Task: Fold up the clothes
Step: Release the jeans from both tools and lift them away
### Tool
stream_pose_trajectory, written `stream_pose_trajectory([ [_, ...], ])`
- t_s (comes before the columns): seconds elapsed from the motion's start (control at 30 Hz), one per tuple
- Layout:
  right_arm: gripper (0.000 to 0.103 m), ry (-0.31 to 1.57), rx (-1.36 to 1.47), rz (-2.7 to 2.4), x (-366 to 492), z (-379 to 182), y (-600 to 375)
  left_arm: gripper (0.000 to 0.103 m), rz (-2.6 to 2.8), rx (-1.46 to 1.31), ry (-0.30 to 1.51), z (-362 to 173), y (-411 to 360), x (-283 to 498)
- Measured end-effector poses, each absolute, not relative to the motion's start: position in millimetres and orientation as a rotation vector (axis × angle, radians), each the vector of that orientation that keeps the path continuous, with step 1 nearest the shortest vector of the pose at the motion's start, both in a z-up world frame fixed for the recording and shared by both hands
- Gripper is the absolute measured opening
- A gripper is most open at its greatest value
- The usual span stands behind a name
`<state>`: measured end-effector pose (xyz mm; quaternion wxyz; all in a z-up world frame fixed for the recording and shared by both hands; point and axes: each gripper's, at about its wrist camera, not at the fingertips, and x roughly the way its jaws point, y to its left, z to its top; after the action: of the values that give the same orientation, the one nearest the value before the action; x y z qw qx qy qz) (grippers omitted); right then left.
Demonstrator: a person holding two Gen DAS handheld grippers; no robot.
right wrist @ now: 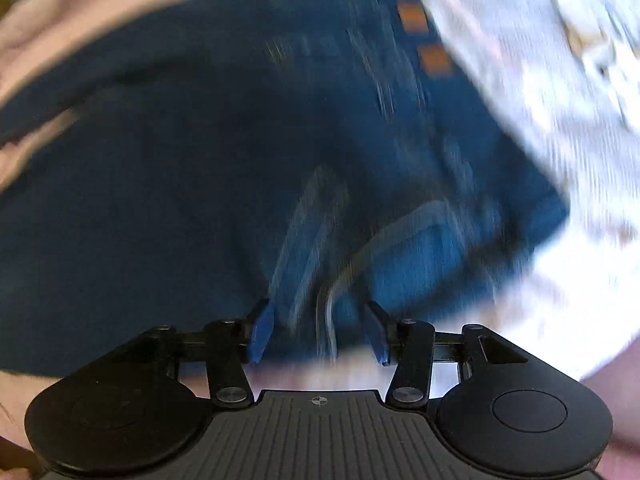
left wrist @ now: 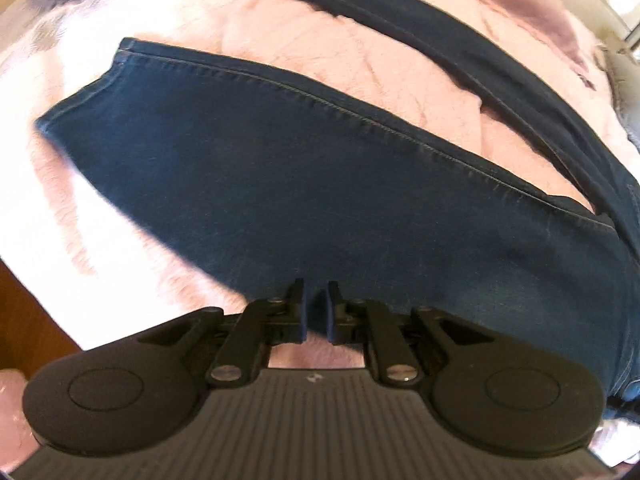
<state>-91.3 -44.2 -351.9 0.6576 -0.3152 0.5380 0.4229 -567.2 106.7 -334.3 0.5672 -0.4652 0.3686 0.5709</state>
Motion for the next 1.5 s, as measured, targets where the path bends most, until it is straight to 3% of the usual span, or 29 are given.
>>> stream_pose_trajectory([
  [0.23, 0.049, 1.241, -0.745, 1.0, -119.2, -276.9, -65.2, 0.013, 1.303, -1.046, 1.002, -275.0, 87.4, -530.4],
  [0.73, 0.05, 1.116, -0.667, 1.267, -139.1, -185.4, -116.5, 0.021, 1.297, -0.856, 0.871, -152.1, -23.4, -437.8],
  [1.1, 0.052, 1.046, -0.62, 1.299, -108.3, -144.5, -209.7, 0.029, 1.3, -0.732, 0.812, -99.9, -134.5, -397.0],
  [1.5, 0.052, 0.967, -0.626, 1.374, -115.8, -118.6, -237.4, 0.031, 1.386, -0.69, 0.774, -76.8, -181.9, -412.0],
])
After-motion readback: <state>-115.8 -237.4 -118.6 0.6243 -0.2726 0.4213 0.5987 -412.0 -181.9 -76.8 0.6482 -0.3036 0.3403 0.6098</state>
